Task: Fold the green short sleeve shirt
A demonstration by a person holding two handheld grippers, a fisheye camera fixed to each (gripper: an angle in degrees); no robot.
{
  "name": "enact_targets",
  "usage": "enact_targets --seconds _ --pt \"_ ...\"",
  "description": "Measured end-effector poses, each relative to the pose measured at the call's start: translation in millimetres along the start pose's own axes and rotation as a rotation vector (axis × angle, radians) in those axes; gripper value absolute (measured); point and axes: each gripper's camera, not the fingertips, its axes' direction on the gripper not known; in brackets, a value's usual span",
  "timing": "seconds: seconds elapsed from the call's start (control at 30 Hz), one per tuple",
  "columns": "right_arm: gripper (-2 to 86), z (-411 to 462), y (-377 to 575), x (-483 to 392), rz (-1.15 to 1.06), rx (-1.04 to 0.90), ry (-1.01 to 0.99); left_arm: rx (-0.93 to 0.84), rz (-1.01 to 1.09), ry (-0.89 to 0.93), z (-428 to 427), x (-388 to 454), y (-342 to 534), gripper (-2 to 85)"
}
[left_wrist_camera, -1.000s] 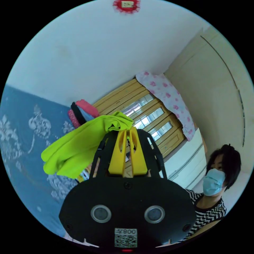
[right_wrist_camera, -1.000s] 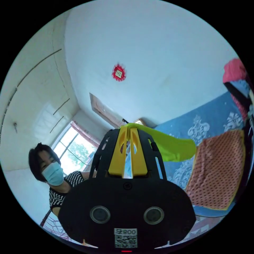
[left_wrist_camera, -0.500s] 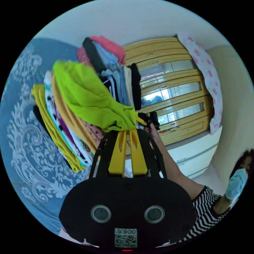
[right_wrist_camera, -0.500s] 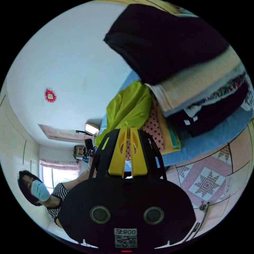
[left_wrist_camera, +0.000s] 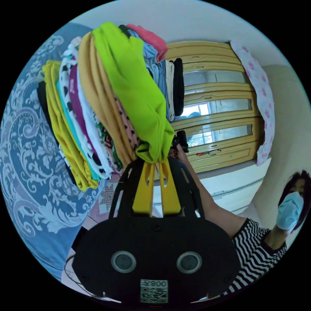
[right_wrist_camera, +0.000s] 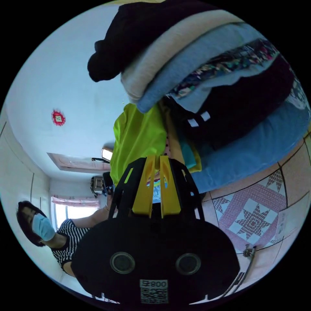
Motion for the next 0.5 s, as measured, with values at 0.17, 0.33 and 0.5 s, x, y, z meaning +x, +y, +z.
enact_targets --seconds 0.17,0.33,0.5 --pt "0.6 -27 24 23 0.048 0.131 -0.026 -0.007 -0.008 -0.024 -6 -14 13 0.8" --pt "0.2 -53 50 8 0.013 0.318 0.022 0.061 0.069 -0.047 -31 -2 19 0.3" --pt "0.0 -22 46 -42 -0.157 0.278 0.016 0.058 0.234 -0.109 -13 29 -18 0.1"
